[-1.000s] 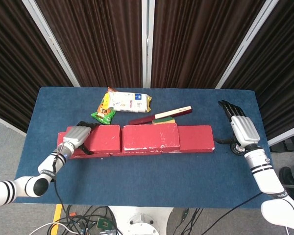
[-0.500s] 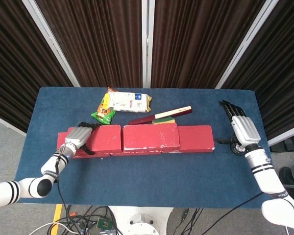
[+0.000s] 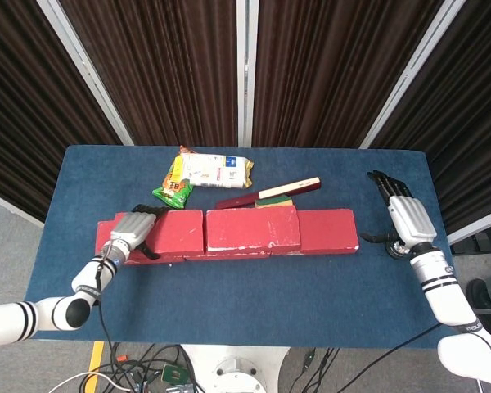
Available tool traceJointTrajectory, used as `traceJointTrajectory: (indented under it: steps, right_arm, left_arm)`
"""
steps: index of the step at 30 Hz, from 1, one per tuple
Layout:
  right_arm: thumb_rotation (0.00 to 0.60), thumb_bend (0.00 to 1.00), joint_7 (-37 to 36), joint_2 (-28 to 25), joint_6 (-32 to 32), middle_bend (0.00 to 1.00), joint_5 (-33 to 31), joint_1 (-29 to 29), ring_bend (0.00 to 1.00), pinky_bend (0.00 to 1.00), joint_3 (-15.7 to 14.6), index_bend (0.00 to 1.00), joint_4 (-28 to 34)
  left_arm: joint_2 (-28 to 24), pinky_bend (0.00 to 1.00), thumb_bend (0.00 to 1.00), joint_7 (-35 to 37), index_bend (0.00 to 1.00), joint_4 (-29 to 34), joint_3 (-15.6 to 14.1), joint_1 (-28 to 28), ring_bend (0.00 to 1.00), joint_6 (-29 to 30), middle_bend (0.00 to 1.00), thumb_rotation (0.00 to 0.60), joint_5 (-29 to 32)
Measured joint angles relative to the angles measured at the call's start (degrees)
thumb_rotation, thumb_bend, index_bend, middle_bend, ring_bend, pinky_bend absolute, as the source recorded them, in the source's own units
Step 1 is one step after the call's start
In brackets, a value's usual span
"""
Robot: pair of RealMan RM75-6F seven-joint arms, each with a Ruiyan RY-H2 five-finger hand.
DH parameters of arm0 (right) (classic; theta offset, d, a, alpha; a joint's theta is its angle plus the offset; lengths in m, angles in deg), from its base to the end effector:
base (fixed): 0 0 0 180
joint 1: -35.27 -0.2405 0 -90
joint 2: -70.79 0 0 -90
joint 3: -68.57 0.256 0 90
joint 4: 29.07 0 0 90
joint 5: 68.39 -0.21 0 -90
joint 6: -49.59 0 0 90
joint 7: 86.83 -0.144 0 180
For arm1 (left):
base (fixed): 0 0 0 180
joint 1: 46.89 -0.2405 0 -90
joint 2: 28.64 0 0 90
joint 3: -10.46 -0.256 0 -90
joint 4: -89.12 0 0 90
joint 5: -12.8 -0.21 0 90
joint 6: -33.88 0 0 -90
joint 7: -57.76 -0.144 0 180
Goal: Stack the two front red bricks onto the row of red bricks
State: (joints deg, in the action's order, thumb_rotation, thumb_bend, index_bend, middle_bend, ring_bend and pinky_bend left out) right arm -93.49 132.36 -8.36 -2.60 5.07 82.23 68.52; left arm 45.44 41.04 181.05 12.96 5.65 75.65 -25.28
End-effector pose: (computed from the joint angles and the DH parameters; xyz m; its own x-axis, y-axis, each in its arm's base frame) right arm -0.2199 -0.3325 0.1429 0.1493 -0.1837 0.9716 -0.9852 -0.1108 0.1305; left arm -0.1825 0.3583 0.0238 0.3788 0.5565 0.7395 0.9233 -0.1722 -0.3434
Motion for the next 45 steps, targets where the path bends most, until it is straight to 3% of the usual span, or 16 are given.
traceJointTrajectory:
  steps: [45]
  right_arm:
    - [0.600, 0.00, -0.9, 0.5, 0.8, 0.00, 0.4, 0.2, 0.00, 0.00, -0.1, 0.00, -1.0]
  left_arm:
    - [-0.2, 0.05, 0.13, -2.6, 0.11, 2.2, -0.6, 2.1, 0.08, 2.0, 0.12, 0.600, 4.1]
